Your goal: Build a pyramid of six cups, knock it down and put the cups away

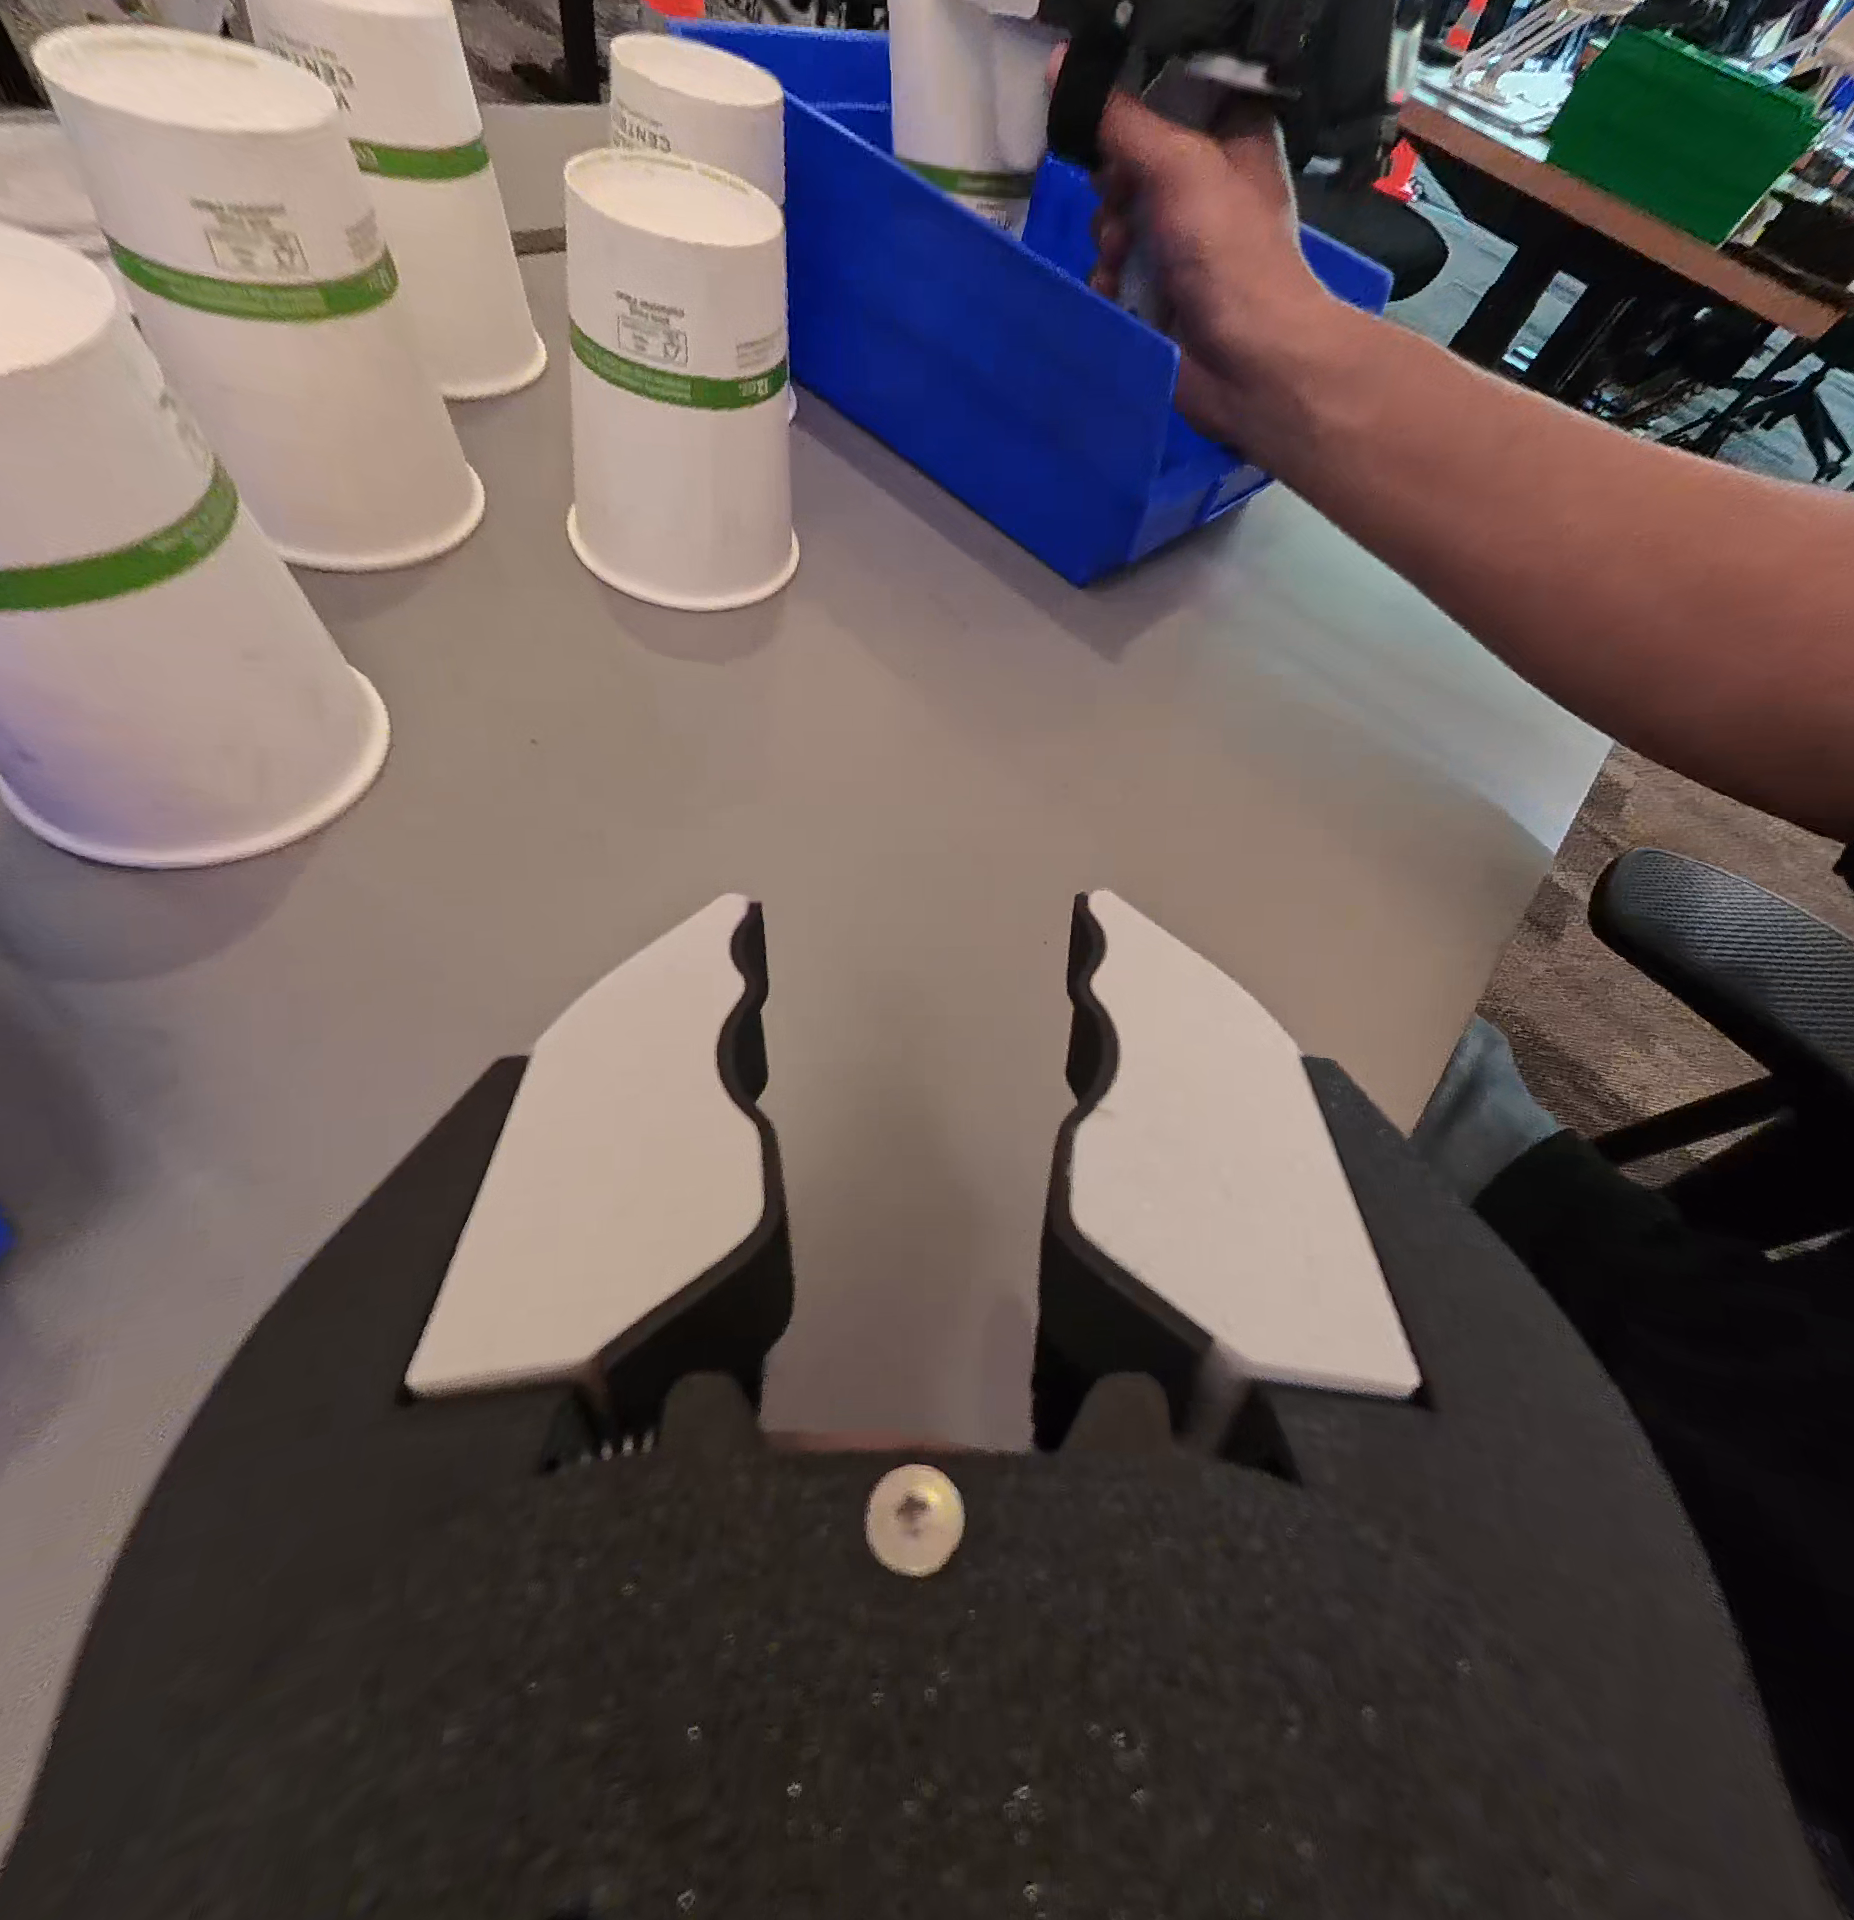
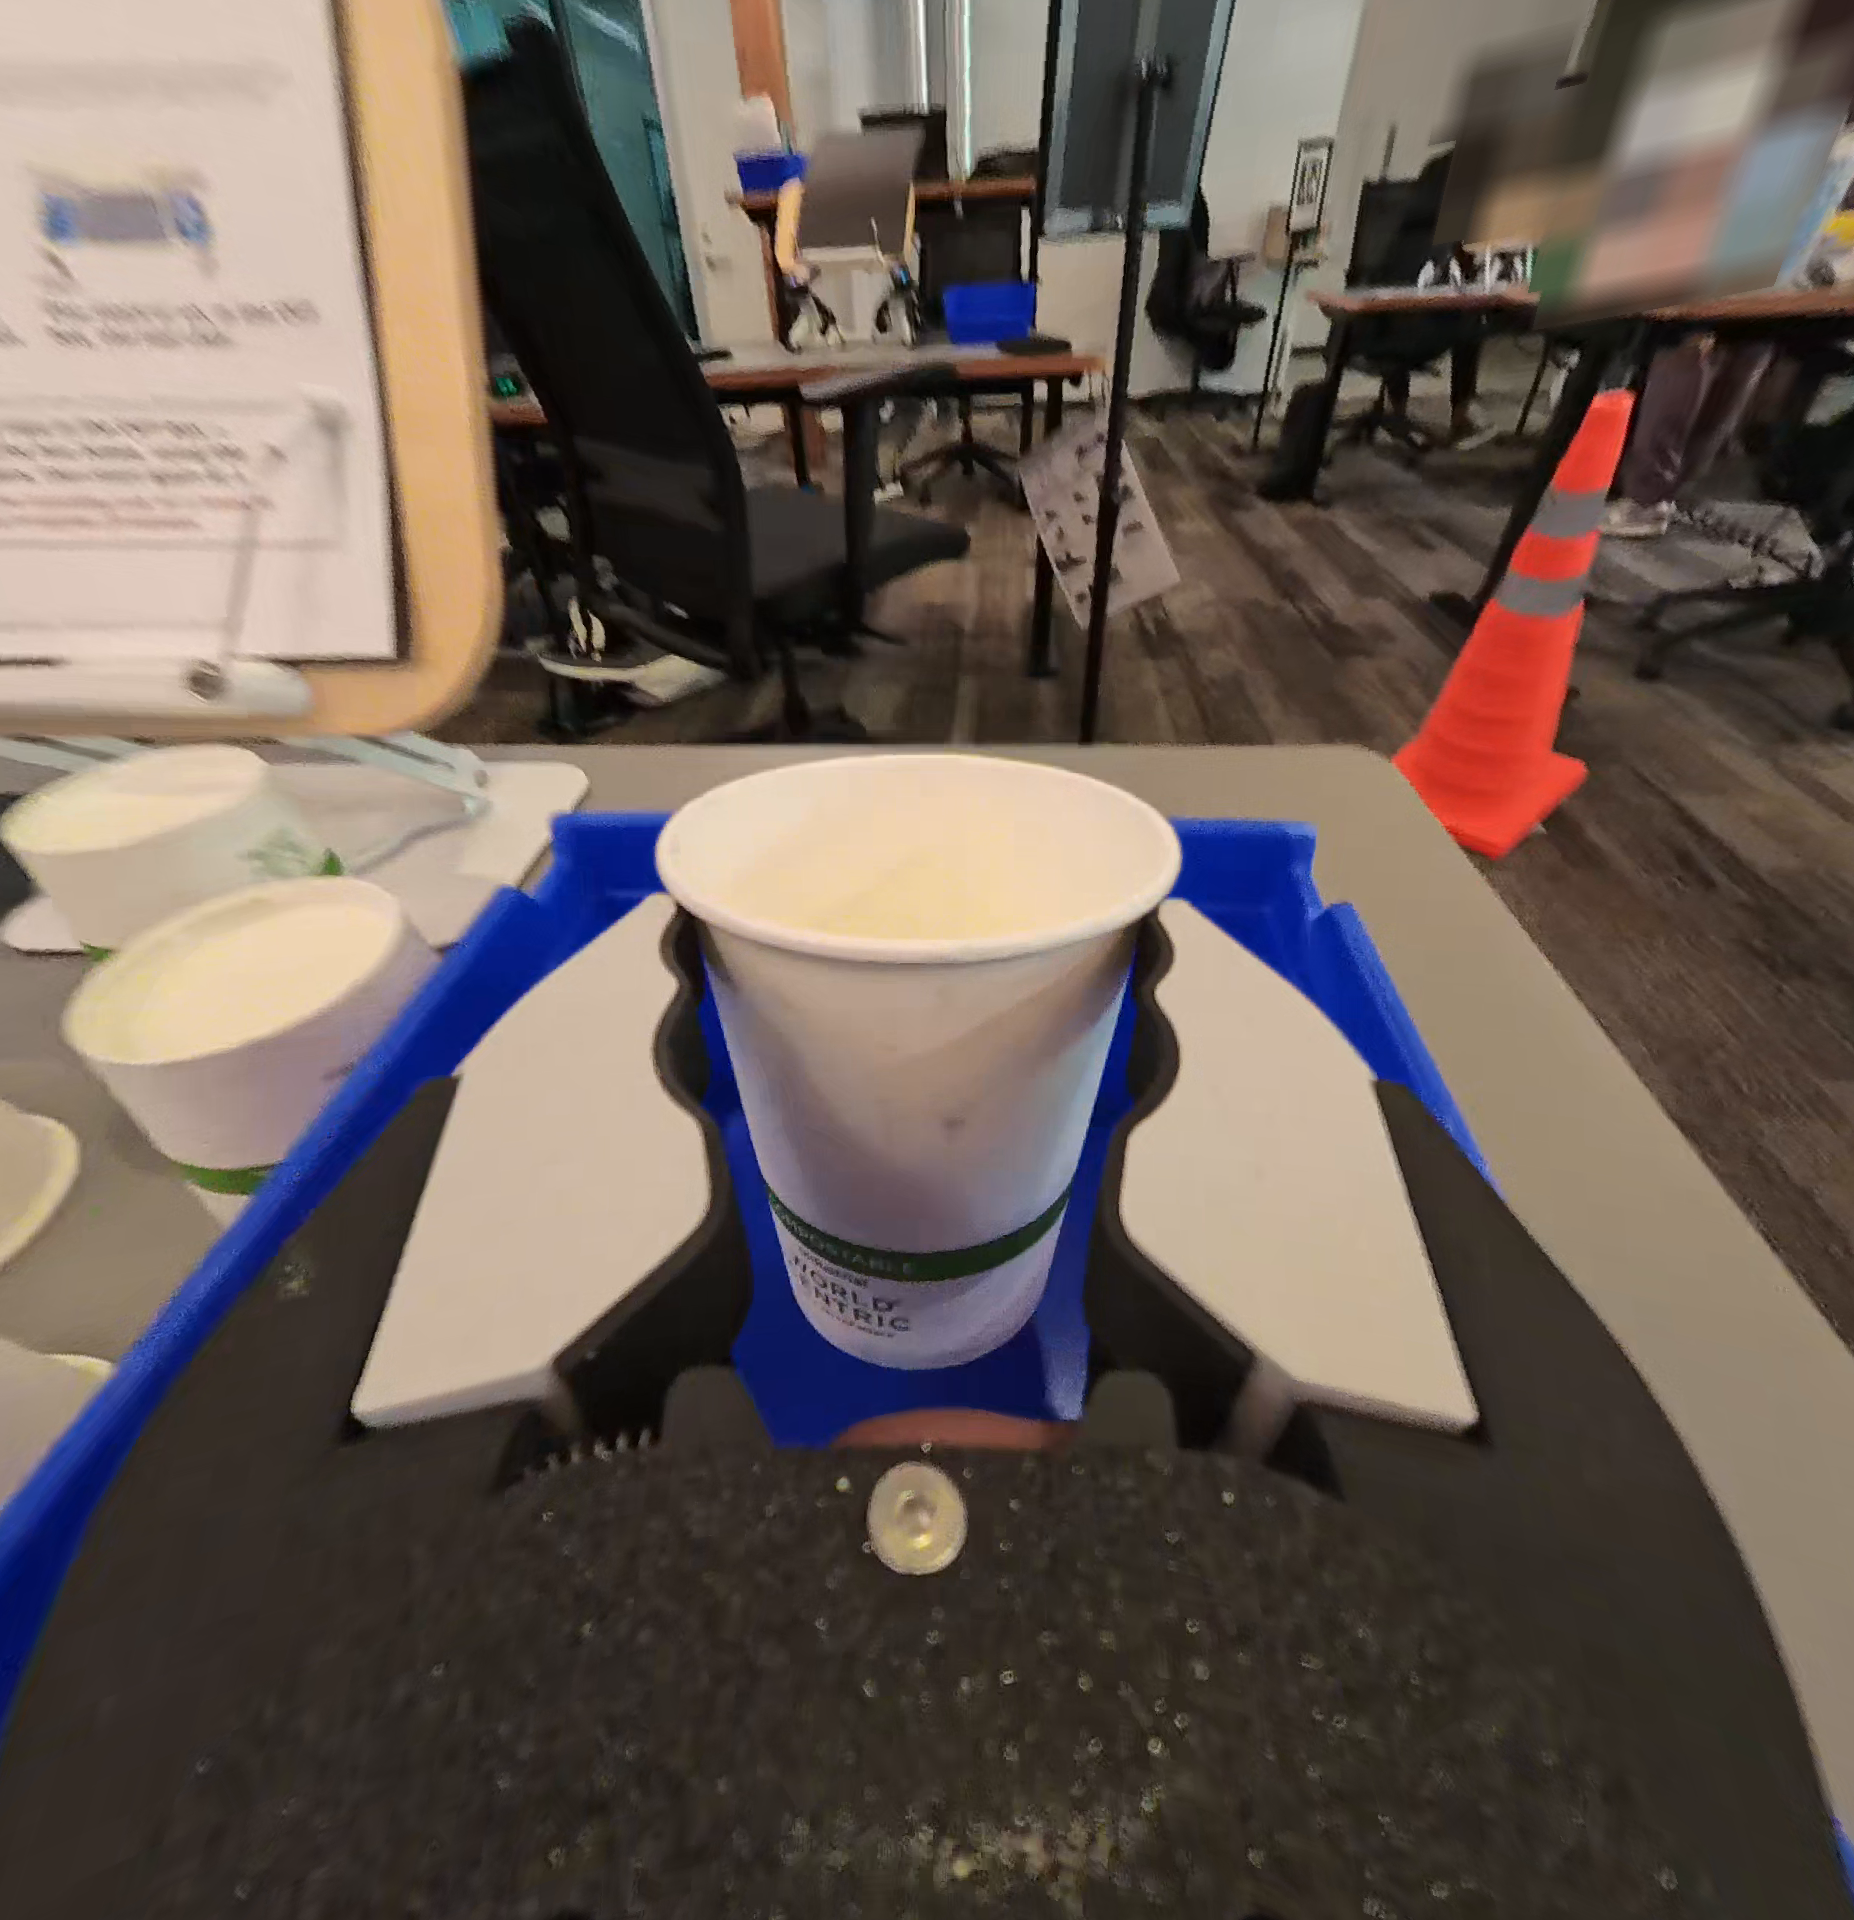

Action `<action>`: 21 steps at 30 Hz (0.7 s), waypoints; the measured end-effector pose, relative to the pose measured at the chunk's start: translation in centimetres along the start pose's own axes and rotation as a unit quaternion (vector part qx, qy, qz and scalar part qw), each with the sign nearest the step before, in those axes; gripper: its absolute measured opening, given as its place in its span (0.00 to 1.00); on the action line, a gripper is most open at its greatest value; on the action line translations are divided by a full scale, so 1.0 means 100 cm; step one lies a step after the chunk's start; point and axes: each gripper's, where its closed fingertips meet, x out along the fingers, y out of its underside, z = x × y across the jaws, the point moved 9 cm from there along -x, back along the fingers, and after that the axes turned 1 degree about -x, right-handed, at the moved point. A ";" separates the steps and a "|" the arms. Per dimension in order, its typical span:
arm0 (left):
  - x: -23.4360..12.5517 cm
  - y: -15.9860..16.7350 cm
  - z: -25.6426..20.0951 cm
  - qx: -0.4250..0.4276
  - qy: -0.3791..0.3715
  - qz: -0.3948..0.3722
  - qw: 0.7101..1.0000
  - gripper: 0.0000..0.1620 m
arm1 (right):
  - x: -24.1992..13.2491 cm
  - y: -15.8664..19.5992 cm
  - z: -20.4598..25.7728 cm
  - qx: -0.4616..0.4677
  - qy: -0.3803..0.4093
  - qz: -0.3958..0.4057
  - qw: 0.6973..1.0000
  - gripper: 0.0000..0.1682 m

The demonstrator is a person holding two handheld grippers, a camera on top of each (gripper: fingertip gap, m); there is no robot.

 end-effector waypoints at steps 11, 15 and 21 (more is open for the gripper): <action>0.006 0.010 0.001 0.021 0.009 0.026 0.999 0.34 | 0.010 0.016 -0.006 -0.011 -0.033 0.076 0.997 0.47; 0.009 0.013 0.001 0.014 0.020 0.035 0.999 0.34 | -0.004 0.015 -0.008 -0.010 -0.037 0.134 0.990 0.47; 0.010 0.014 -0.002 0.028 0.020 0.042 0.999 0.34 | -0.024 0.020 -0.006 0.011 -0.050 0.208 0.977 0.43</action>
